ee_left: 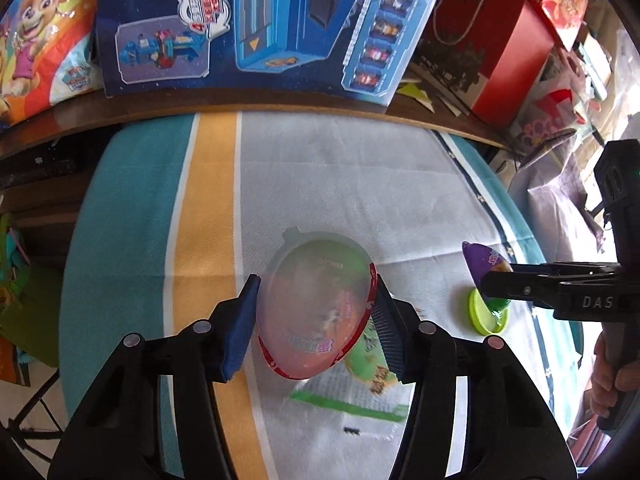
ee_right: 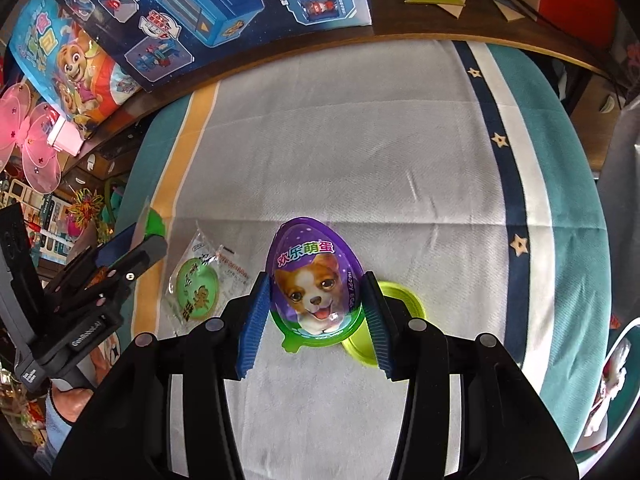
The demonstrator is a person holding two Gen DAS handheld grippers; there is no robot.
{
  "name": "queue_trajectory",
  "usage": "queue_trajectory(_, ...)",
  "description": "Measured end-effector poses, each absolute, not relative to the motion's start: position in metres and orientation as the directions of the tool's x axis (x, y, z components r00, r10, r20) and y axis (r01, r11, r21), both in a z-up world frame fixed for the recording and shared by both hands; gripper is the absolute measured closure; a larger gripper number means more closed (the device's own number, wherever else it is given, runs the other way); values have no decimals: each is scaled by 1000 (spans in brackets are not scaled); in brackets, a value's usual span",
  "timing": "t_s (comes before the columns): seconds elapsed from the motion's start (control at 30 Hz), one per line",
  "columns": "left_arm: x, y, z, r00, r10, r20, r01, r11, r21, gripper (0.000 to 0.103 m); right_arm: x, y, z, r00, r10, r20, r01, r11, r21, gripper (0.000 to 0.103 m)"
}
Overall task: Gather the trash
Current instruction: 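Carry bowl and egg toy over the teal bin and release both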
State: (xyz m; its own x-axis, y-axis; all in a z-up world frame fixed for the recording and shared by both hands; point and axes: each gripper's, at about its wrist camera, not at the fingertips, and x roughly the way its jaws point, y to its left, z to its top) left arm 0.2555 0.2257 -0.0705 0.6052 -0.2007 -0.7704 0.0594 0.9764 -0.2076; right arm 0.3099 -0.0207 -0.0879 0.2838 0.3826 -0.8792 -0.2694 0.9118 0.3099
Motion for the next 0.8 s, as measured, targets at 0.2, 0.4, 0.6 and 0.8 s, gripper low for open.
queue_trajectory(0.2,221,197,-45,619,-218,-755,102,975,-198,48,284,-49,-76,303,406,-862,-253,907,337,59)
queue_trajectory(0.4,194,153,-38,603,-245,-759,155,970,-190,48,256,-88,-67,328,421,-846,-216,905,366,59)
queue_trajectory(0.6,174,98,-32,583,-286,-760,228,956,-185,48,227,-144,-58,376,430,-821,-166,902,398,59)
queue_trajectory(0.8,165,34,-25,556,-331,-762,322,931,-169,47,203,-207,-53,428,431,-795,-104,897,430,59)
